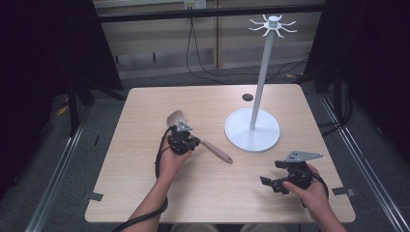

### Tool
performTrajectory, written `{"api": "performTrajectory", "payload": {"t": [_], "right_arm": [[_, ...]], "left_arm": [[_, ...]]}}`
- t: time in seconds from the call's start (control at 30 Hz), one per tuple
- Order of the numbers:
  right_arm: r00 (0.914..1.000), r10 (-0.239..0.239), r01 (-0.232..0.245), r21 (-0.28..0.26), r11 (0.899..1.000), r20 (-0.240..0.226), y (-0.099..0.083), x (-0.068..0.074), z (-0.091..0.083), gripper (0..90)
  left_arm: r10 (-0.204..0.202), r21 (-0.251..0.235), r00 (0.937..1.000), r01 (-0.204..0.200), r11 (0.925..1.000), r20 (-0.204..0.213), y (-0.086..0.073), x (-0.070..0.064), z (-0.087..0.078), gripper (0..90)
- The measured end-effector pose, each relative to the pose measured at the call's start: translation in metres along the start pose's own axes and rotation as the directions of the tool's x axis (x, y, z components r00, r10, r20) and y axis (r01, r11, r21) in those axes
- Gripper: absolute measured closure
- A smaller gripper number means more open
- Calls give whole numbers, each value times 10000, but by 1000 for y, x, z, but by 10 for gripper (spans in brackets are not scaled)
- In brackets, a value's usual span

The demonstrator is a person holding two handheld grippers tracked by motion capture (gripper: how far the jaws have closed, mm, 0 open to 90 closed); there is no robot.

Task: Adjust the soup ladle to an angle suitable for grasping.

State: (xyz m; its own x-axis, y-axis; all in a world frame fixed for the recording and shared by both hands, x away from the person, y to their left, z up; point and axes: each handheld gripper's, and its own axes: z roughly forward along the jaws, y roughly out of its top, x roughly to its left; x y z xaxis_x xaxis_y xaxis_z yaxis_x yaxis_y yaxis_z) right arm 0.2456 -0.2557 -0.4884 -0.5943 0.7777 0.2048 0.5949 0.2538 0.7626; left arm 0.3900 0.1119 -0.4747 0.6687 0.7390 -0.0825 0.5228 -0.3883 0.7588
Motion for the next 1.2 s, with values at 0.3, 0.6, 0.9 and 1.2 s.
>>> {"api": "performTrajectory", "payload": {"t": [0.3,0.6,0.9,1.2], "right_arm": [[10000,-53,53,-2,10000,-64,1,2,1,90],[9999,-74,74,-13,10000,-123,1,3,3,90],[9999,-90,90,-1,10000,-124,1,2,4,90],[9998,-177,177,-22,9998,-88,2,3,2,90]], "left_arm": [[-207,-203,9982,196,9996,-557,7,18,10,876],[-165,-113,9967,156,9998,-792,13,23,33,889],[117,302,9969,-94,9995,-780,14,26,47,864],[-534,-166,9983,530,9985,-245,2,22,33,890]]}}
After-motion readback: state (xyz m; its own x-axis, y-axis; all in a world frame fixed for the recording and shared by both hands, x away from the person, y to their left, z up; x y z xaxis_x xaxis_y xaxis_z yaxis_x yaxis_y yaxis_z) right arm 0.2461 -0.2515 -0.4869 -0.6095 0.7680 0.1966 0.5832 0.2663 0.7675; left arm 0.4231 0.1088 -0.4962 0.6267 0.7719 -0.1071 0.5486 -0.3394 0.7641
